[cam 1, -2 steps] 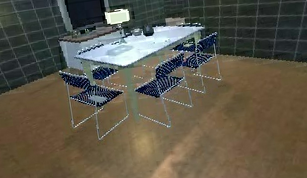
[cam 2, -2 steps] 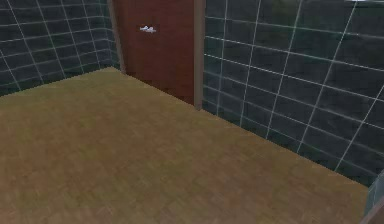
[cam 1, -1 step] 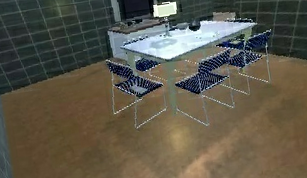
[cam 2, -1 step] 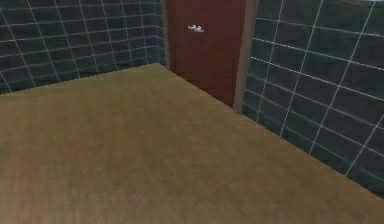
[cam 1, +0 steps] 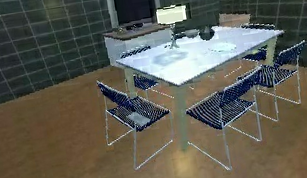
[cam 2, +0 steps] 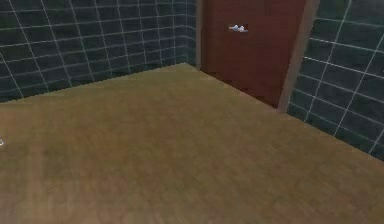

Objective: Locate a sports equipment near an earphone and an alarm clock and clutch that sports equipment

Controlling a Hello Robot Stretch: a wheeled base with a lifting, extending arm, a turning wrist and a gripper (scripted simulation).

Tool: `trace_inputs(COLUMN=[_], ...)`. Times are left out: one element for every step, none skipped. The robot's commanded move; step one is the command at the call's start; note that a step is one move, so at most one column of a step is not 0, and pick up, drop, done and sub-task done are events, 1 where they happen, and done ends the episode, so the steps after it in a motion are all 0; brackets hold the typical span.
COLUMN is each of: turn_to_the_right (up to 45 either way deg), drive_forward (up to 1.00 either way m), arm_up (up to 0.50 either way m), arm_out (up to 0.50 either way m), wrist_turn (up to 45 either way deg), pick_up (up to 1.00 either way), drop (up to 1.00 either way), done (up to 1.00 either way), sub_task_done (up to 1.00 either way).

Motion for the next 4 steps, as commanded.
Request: trace_inputs(turn_to_the_right=[-33.0,0.0,0.0,-6.0], drive_forward=[0.00,1.00,0.60,0.00], arm_up=[0.00,0.00,0.00,0.00], arm_out=[0.00,0.00,0.00,0.00], wrist_turn=[0.0,0.0,0.0,0.0], pick_up=[0.00,0.00,0.00,0.00], drop=[0.00,0.00,0.00,0.00], done=[0.00,0.00,0.00,0.00], sub_task_done=[0.00,0.00,0.00,0.00])
